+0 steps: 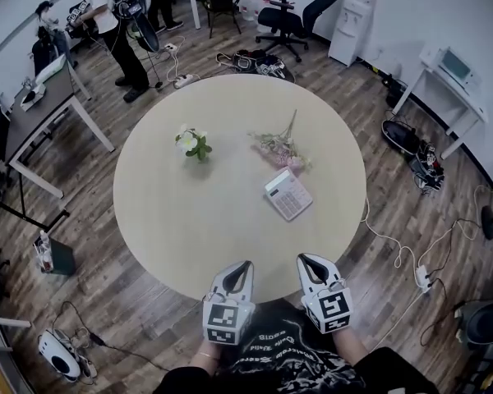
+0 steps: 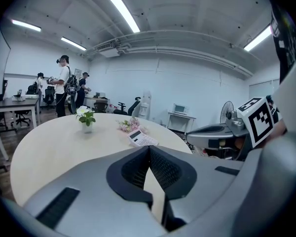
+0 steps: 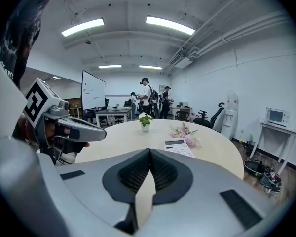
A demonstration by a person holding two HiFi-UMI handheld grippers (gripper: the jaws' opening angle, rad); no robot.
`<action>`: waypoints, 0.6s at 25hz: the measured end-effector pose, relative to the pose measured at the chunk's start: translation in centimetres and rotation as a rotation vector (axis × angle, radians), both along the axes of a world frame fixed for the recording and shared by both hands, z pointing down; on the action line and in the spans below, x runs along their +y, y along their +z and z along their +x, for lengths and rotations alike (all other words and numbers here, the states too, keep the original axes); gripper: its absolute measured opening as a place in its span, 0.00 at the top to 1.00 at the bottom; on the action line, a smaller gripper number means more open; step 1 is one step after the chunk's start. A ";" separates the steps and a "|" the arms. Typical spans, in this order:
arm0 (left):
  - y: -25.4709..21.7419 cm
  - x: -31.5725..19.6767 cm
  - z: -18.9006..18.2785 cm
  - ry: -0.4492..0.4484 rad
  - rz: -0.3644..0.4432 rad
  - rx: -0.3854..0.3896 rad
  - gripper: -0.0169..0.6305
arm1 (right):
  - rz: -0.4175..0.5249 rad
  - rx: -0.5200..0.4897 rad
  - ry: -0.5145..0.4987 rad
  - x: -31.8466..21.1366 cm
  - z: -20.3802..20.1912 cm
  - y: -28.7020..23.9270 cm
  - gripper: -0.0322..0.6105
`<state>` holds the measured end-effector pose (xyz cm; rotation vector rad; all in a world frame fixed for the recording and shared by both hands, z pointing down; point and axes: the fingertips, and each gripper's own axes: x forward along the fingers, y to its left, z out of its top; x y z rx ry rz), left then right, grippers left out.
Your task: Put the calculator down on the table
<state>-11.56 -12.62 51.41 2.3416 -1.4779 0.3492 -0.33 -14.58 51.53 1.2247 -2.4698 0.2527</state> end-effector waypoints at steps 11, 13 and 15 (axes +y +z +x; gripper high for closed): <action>0.5 -0.9 0.2 0.023 -0.006 -0.005 0.94 | 0.016 0.054 -0.013 -1.2 -0.1 0.3 0.94; 0.5 -1.2 0.3 0.020 -0.008 -0.002 0.94 | 0.019 0.058 -0.017 -1.5 -0.1 0.2 0.94; 0.6 -1.5 0.4 0.021 -0.009 -0.002 0.94 | 0.020 0.059 -0.019 -1.8 -0.2 0.1 0.94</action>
